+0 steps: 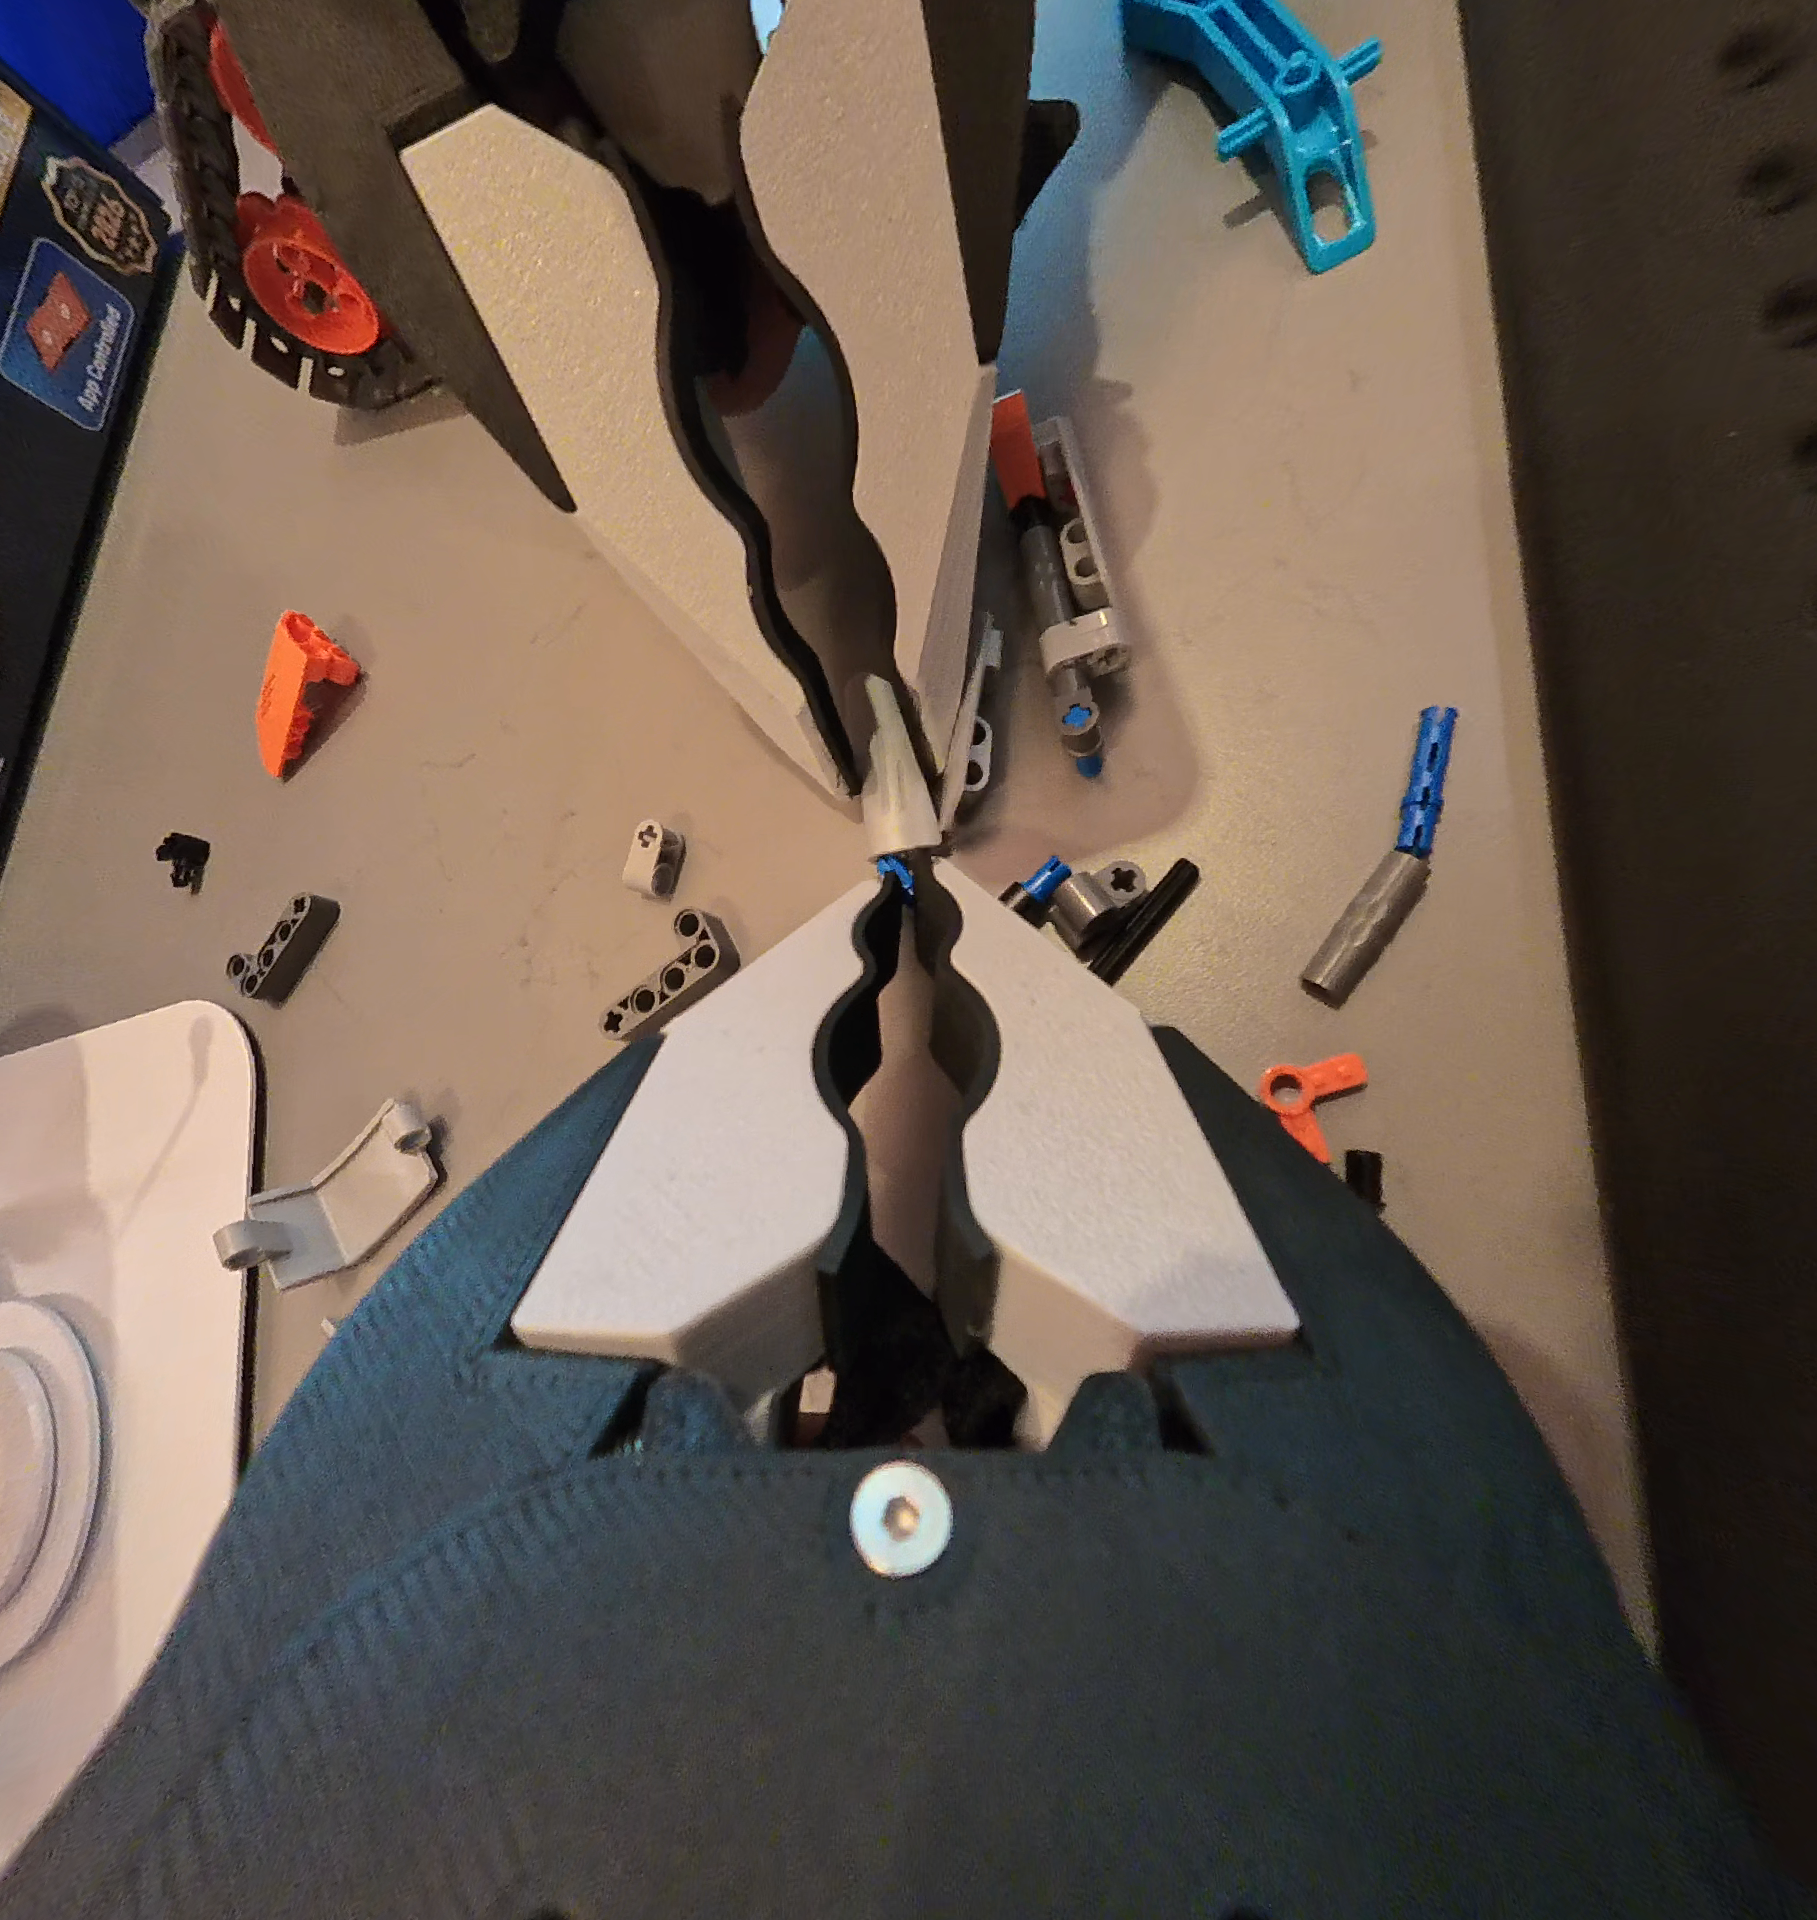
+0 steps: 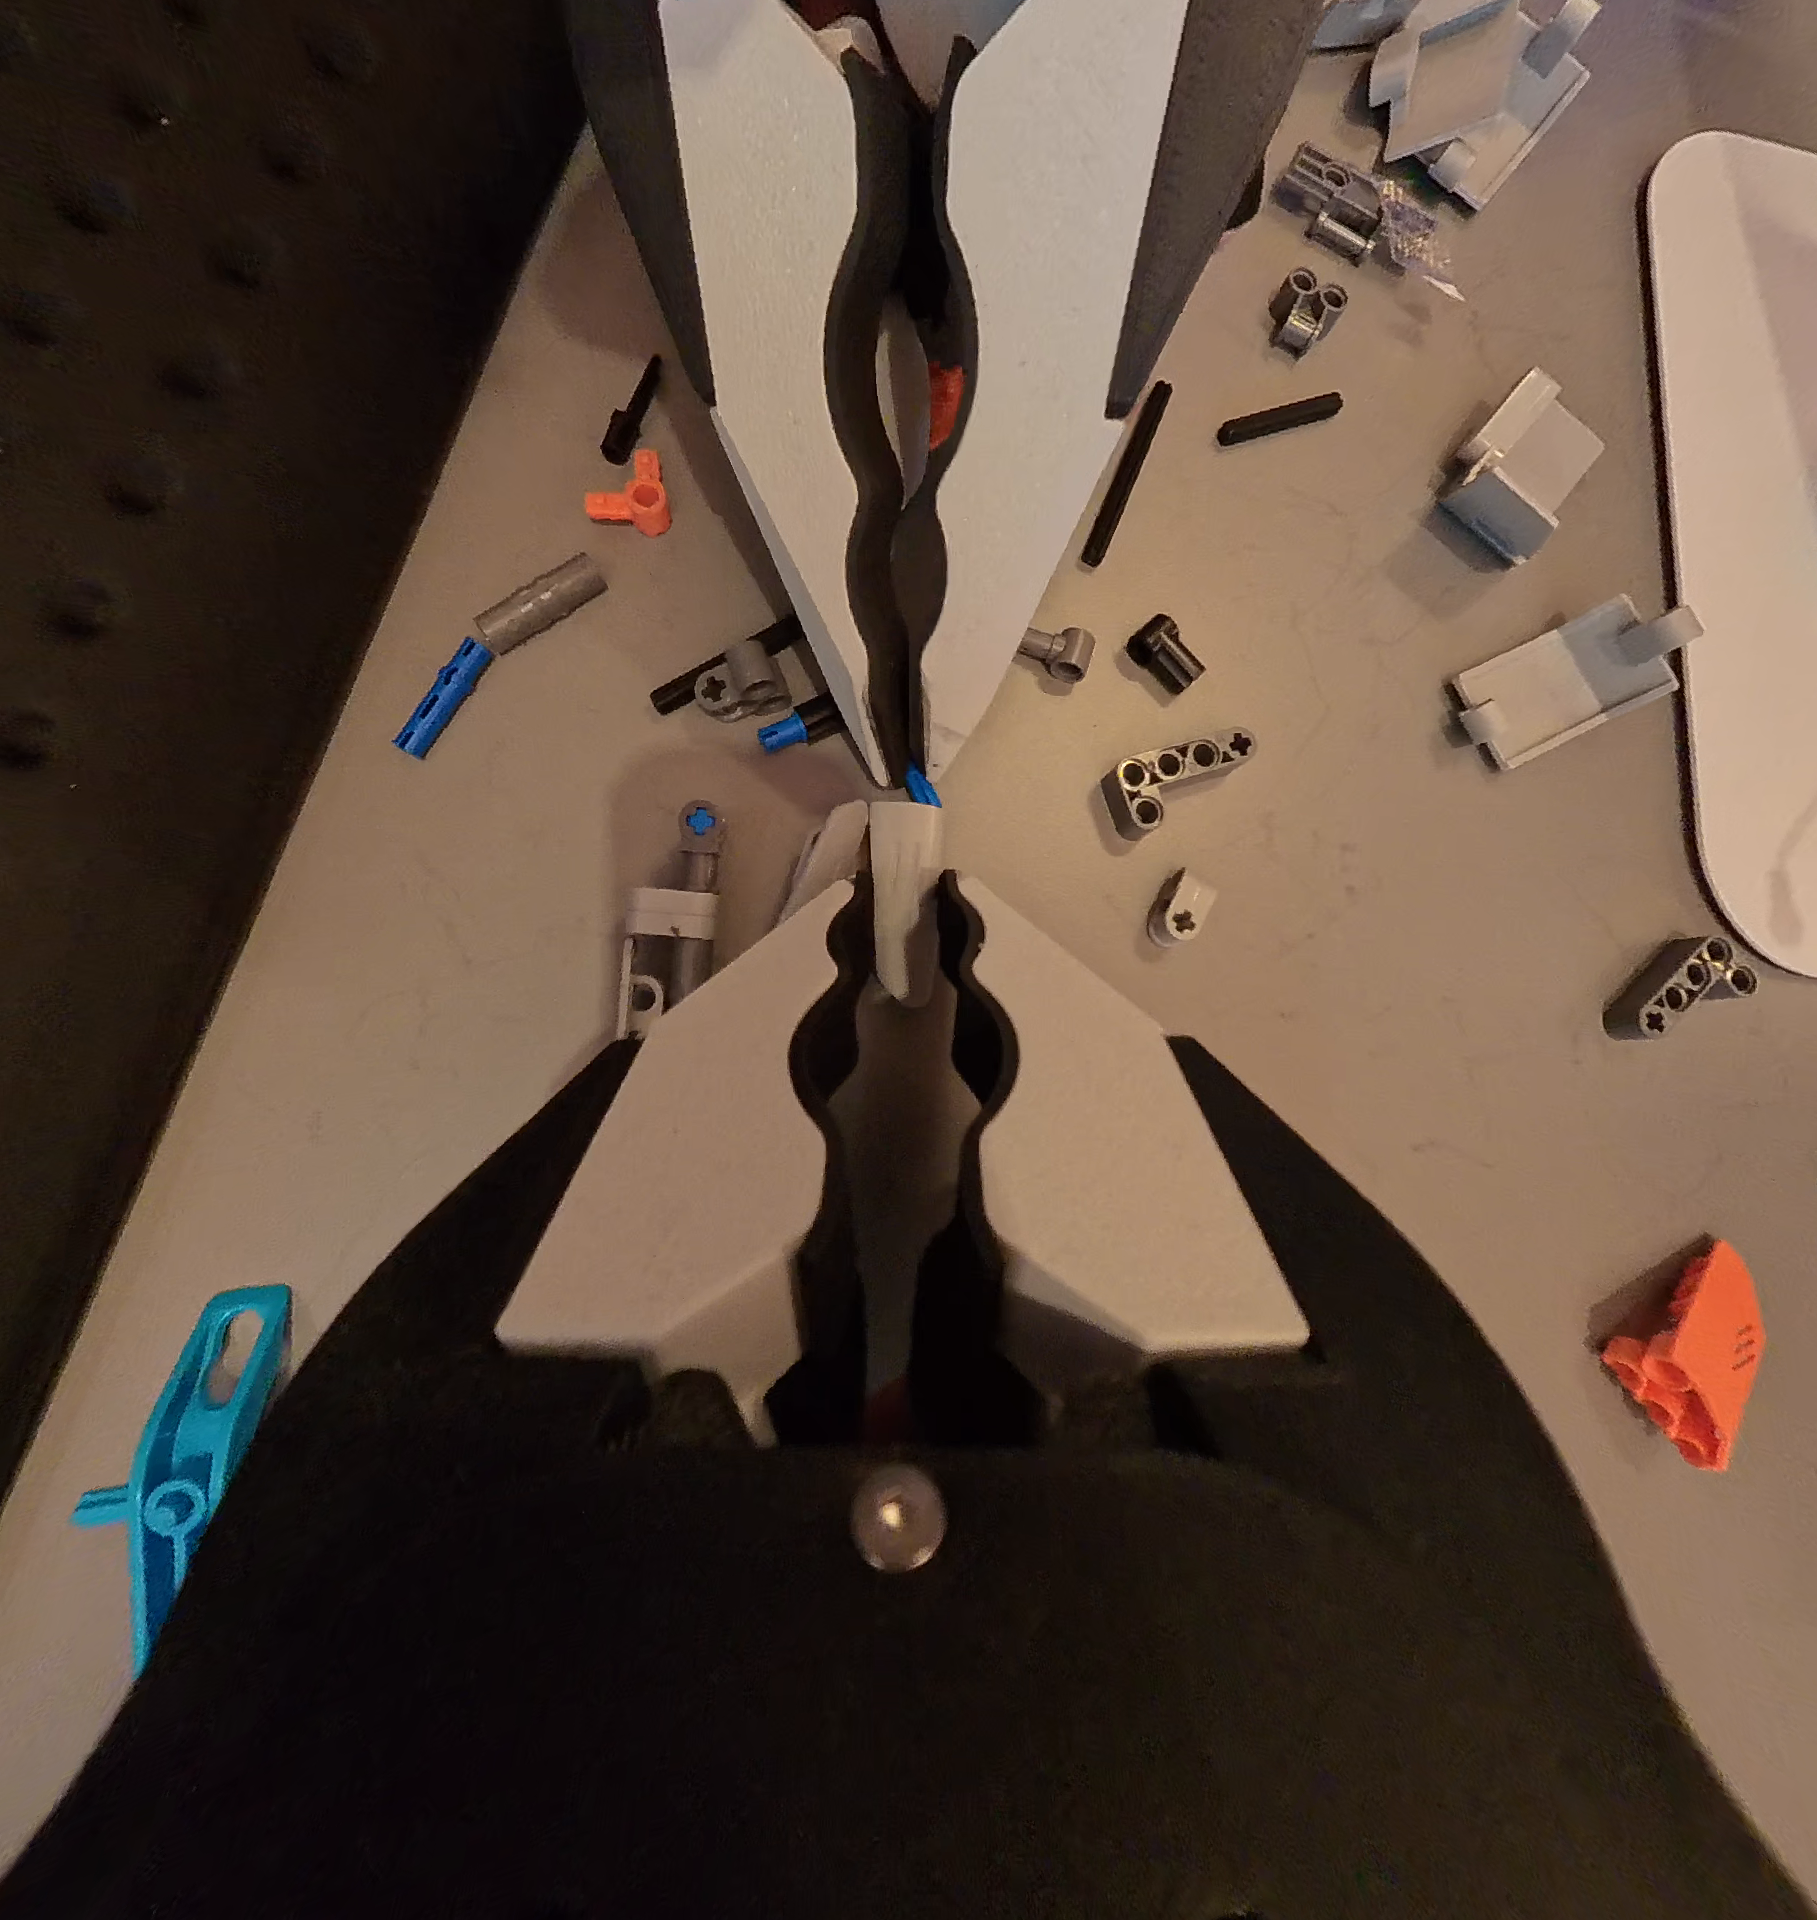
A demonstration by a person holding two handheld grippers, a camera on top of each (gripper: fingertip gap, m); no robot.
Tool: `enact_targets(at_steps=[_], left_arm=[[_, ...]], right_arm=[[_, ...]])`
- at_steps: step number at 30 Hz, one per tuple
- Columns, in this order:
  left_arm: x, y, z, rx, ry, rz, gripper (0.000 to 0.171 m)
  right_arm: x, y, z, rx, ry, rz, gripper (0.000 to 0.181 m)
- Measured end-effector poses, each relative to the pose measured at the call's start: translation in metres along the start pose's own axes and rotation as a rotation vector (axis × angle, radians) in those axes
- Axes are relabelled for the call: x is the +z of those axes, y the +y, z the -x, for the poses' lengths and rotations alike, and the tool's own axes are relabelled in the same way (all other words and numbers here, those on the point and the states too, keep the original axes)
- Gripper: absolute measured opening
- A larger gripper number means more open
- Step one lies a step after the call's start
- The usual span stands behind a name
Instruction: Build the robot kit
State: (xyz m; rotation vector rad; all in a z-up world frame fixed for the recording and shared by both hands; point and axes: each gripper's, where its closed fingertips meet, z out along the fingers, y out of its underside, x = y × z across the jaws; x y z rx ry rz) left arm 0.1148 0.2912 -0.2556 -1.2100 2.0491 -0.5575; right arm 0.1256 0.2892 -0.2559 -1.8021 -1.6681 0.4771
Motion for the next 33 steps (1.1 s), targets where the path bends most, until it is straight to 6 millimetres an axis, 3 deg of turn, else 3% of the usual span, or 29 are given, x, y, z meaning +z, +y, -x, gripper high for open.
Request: enact_targets(at_steps=[13, 25, 33], left_arm=[[-0.002, -0.003, -0.005, 0.028, 0.068, -0.044, 0.000], [-0.006, 0.006, -0.004, -0.188, 0.018, 0.101, 0.009], [0.000, 0.003, -0.002, -0.250, 0.076, 0.096, 0.012]], right_arm=[[0.001, -0.002, 0.006, -0.074, -0.088, -0.002, 0.010], [-0.001, 0.000, 0.005, -0.047, -0.064, 0.008, 0.010], [0.001, -0.001, 0.003, -0.045, -0.029, 0.032, 0.009]])
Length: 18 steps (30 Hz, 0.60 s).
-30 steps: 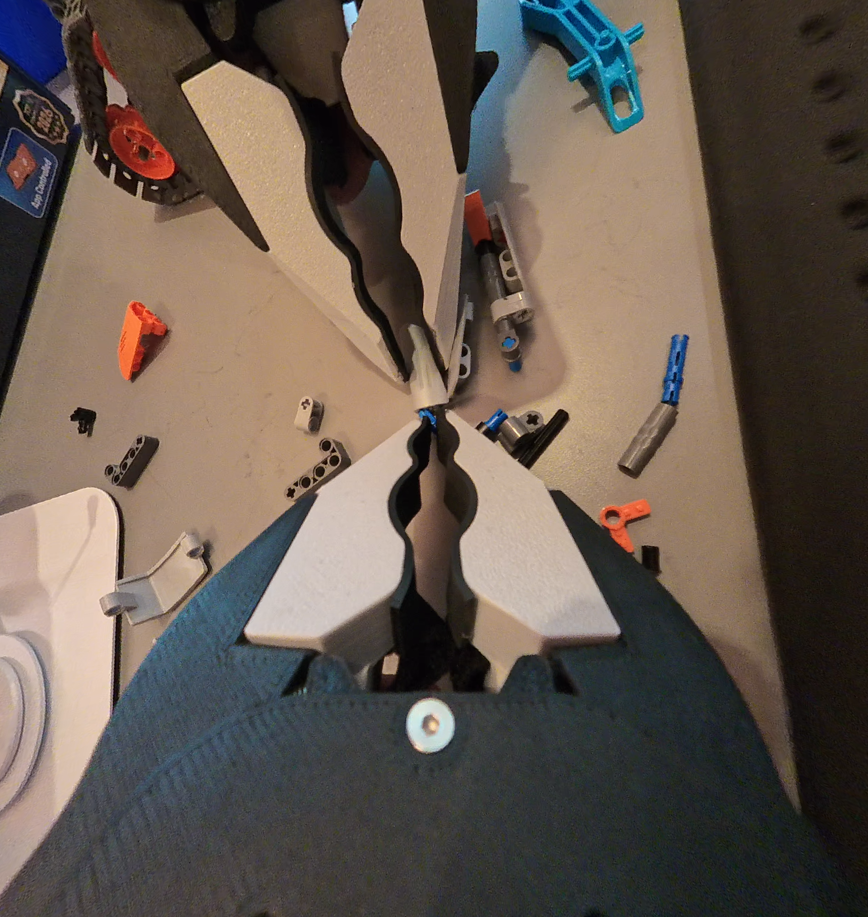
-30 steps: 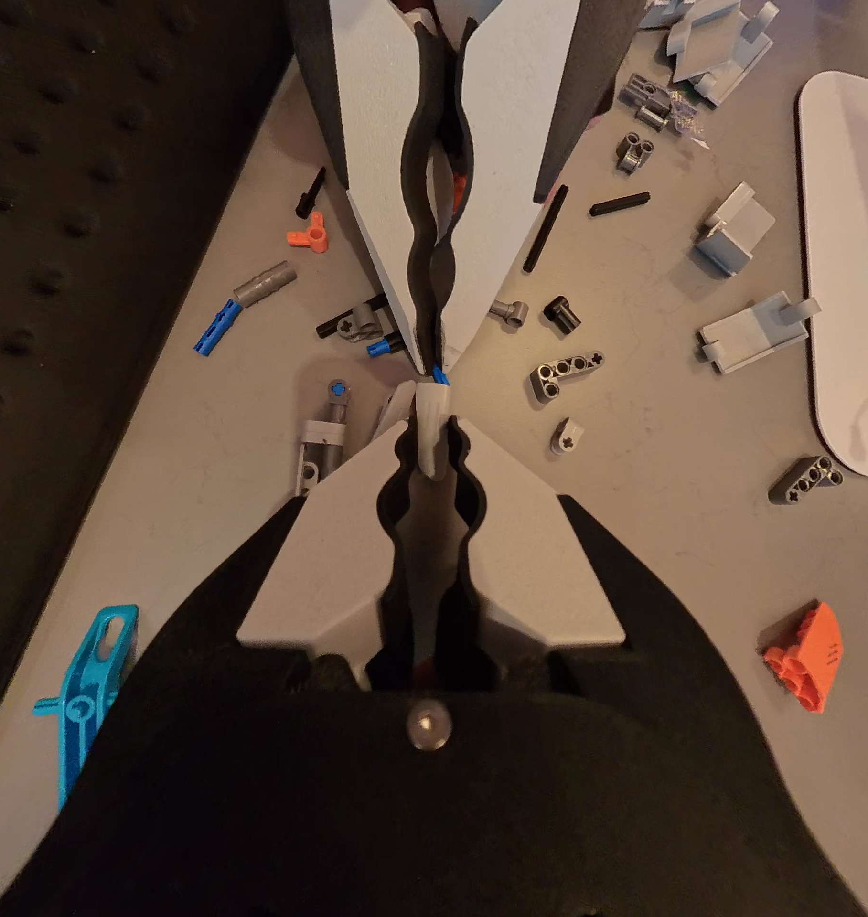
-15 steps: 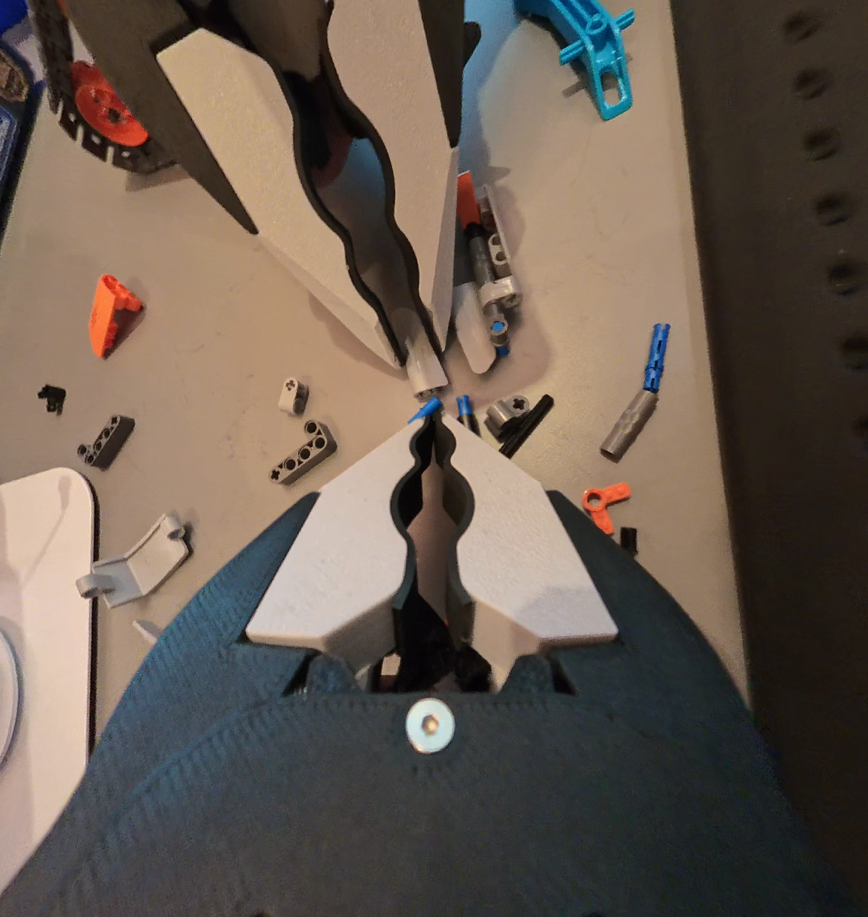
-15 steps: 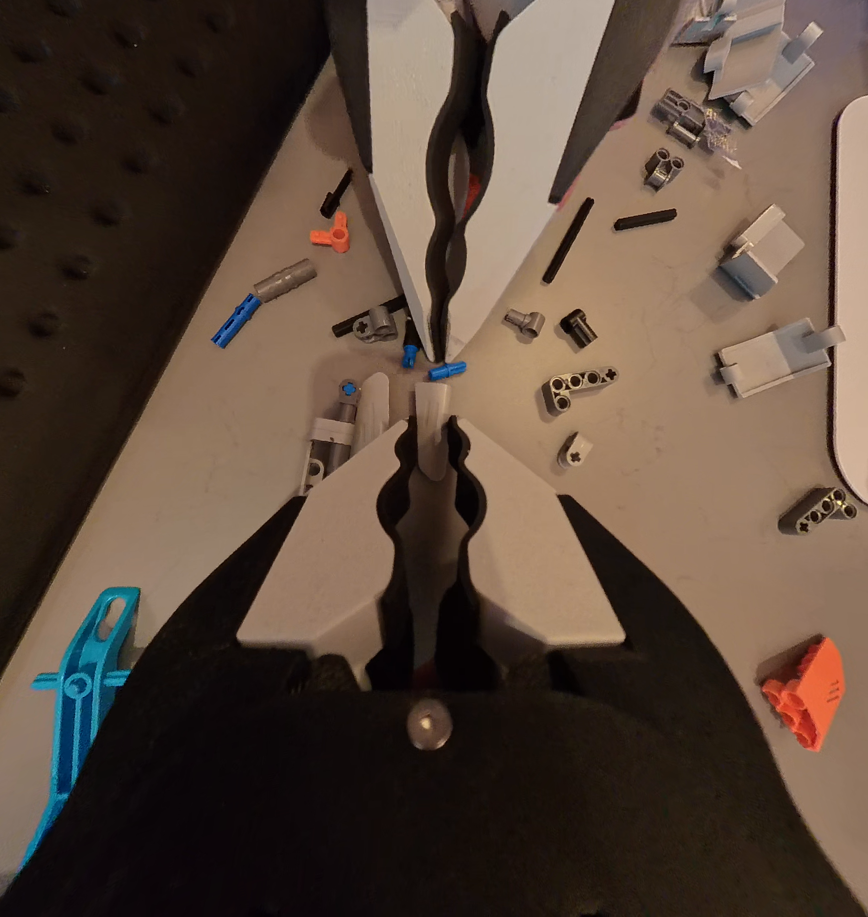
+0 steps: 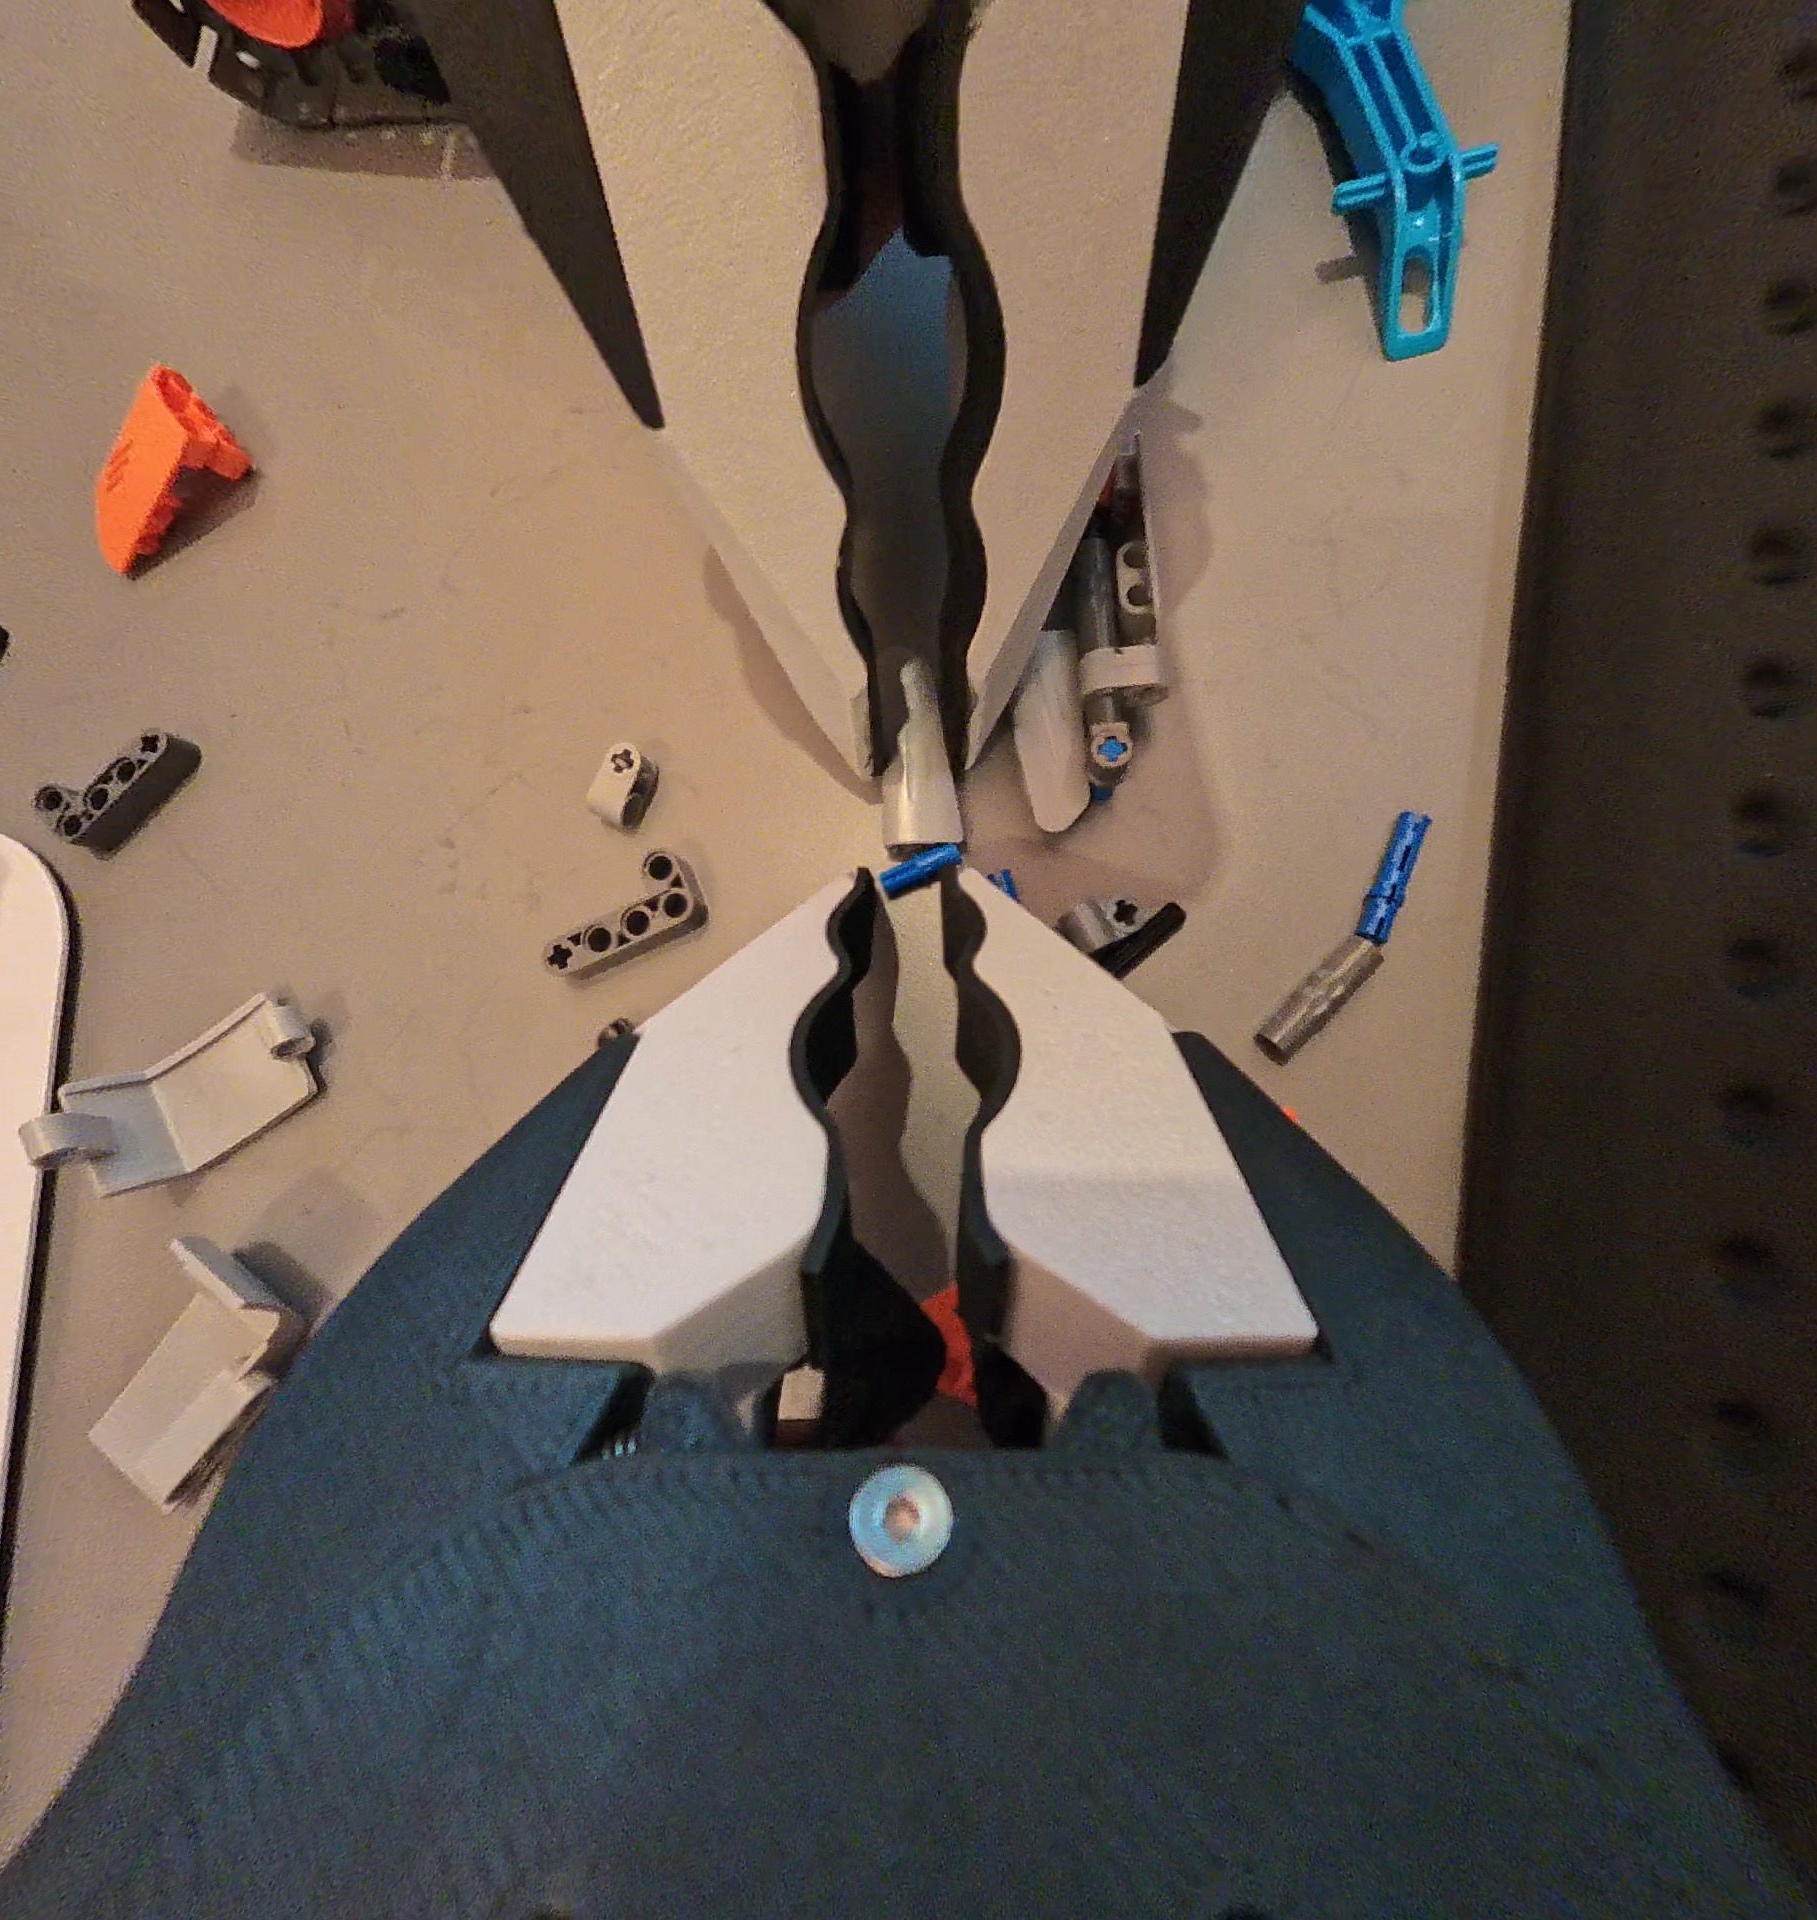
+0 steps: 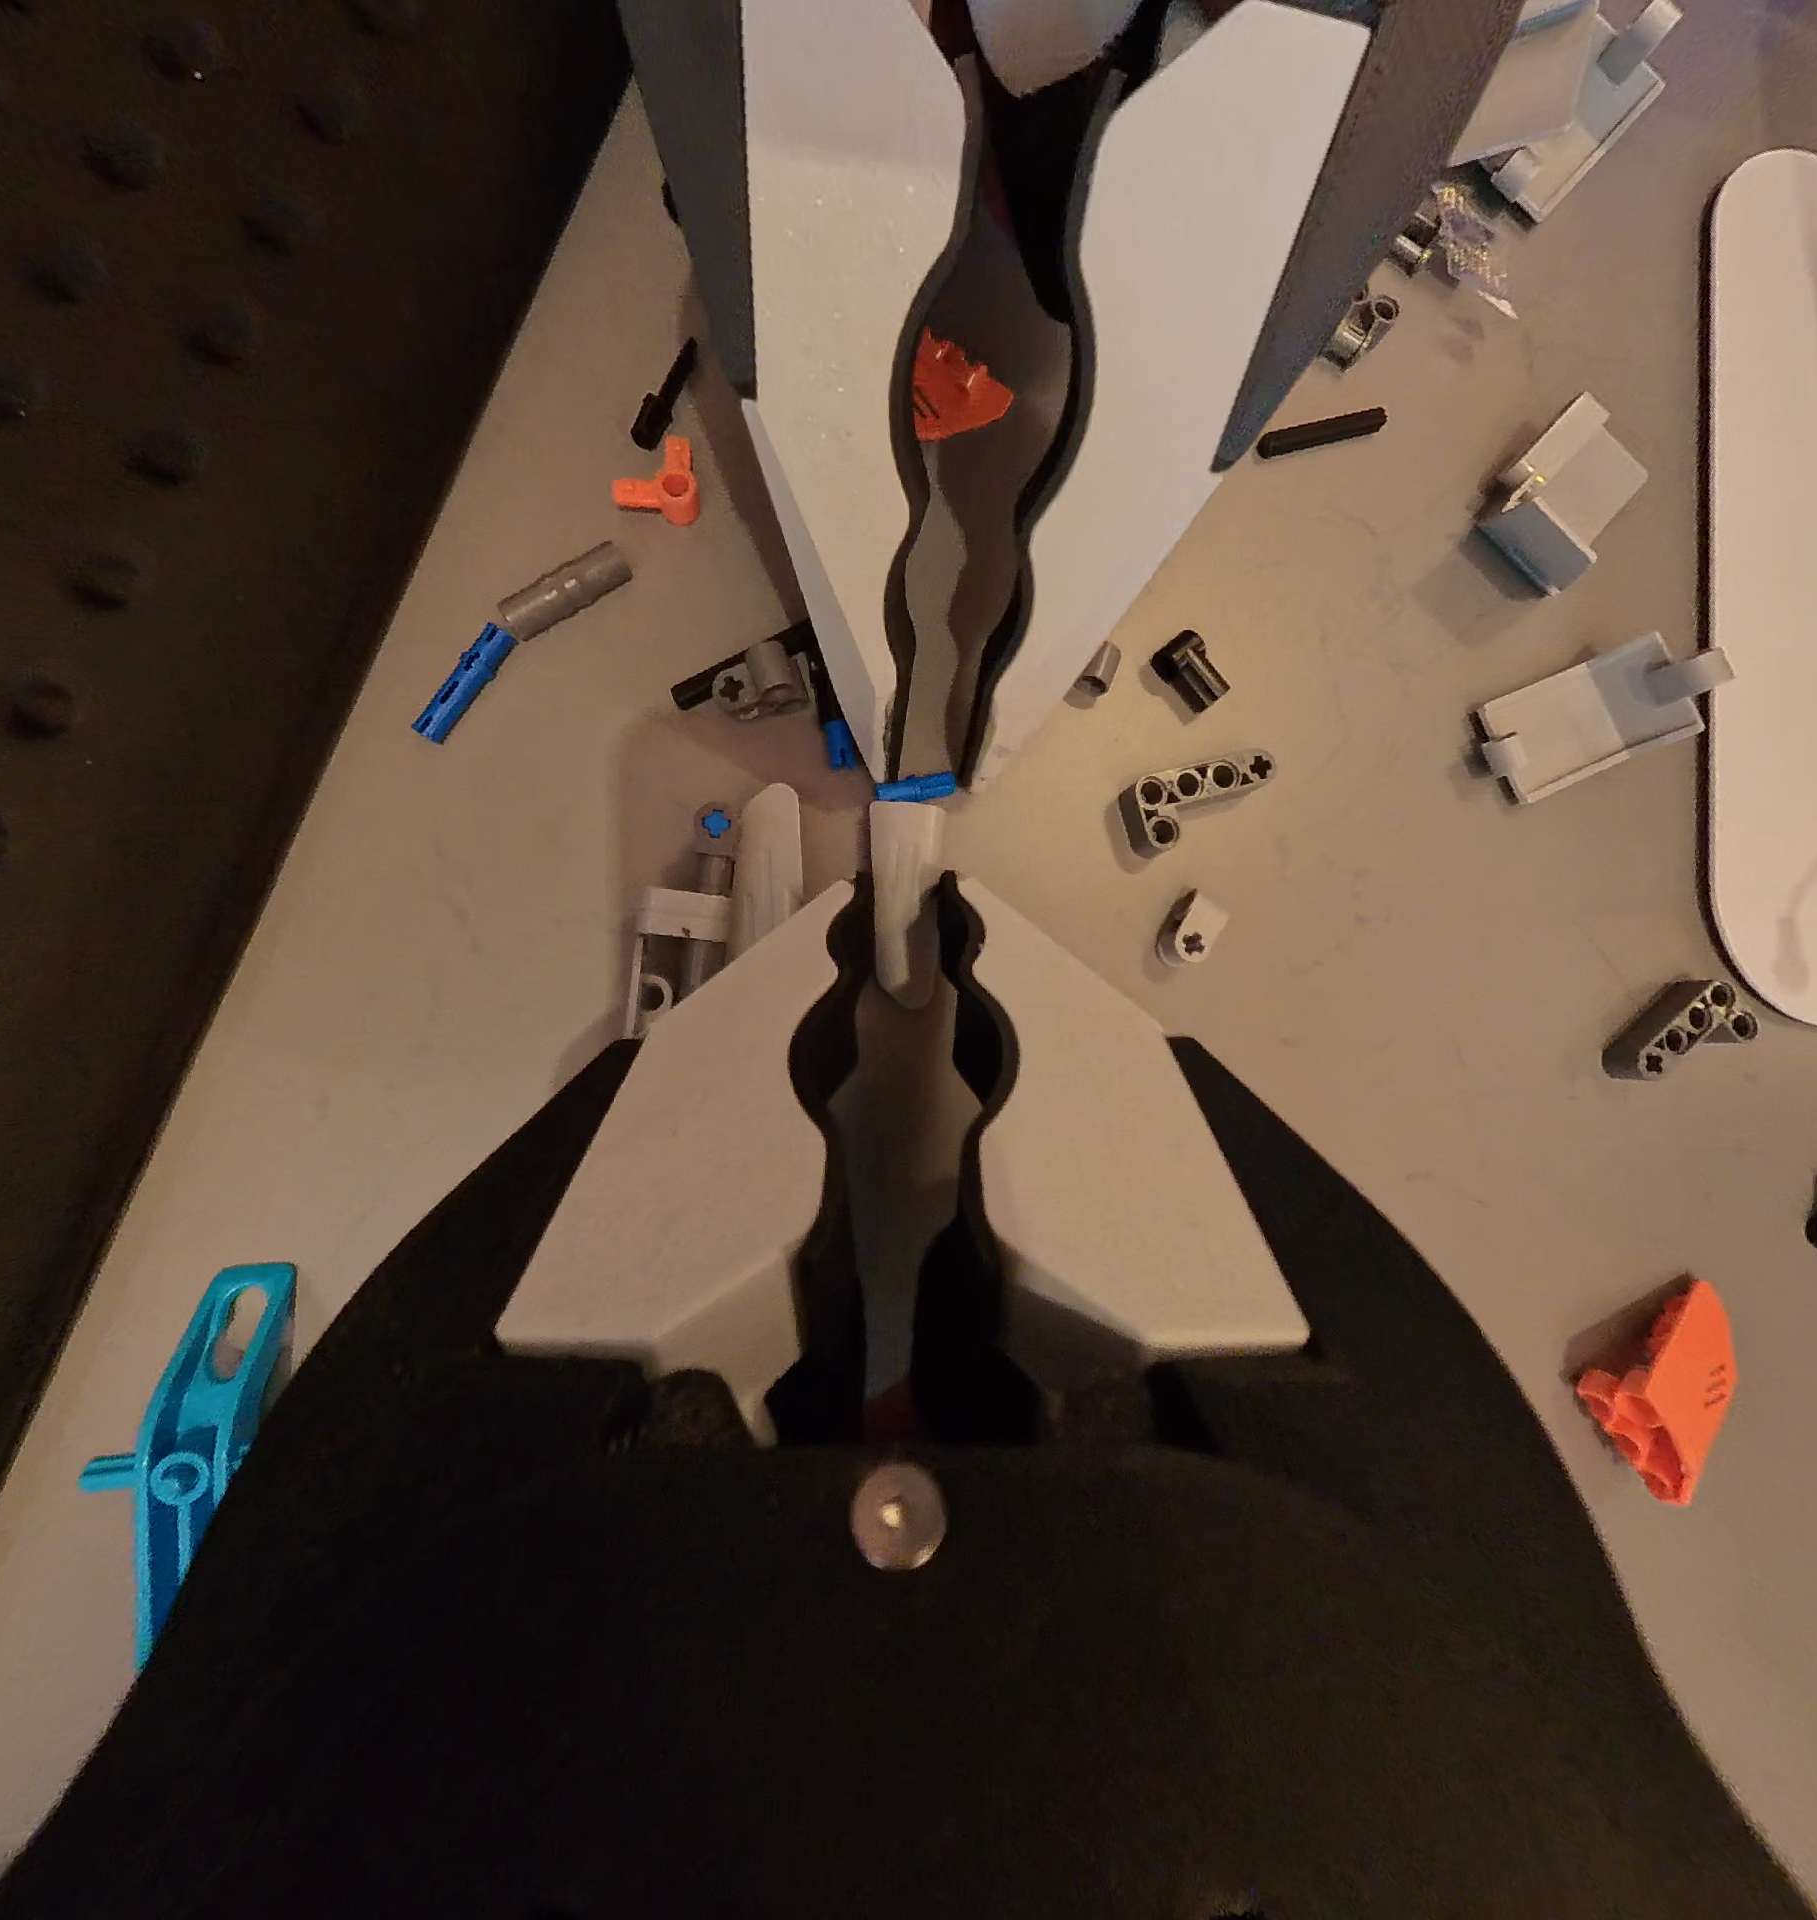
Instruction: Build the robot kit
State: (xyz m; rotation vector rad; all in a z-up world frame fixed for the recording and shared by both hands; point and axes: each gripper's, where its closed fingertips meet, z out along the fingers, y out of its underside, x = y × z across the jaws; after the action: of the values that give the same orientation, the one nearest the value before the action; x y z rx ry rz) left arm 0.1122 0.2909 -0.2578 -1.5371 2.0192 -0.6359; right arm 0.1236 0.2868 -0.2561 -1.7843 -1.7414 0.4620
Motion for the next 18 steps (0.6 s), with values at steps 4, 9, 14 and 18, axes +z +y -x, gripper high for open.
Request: enact_targets(at_steps=[4, 9, 14, 18], left_arm=[[-0.0027, 0.0037, 0.0058, -0.024, -0.025, 0.007, 0.016], [-0.0061, 0.0025, -0.0014, -0.016, -0.021, 0.006, 0.015], [-0.0048, 0.0053, -0.0020, -0.025, 0.011, 0.014, 0.015], [-0.0050, 0.0058, -0.0032, -0.030, 0.020, 0.008, 0.014]], right_arm=[[0.0002, -0.0003, 0.0002, 0.013, 0.006, 0.002, 0.009], [0.0006, -0.0010, 0.0000, 0.026, 0.014, 0.008, 0.009], [0.0063, -0.0083, 0.0016, 0.040, 0.015, -0.012, 0.009], [0.0057, -0.0076, 0.0012, 0.042, 0.021, -0.007, 0.009]])
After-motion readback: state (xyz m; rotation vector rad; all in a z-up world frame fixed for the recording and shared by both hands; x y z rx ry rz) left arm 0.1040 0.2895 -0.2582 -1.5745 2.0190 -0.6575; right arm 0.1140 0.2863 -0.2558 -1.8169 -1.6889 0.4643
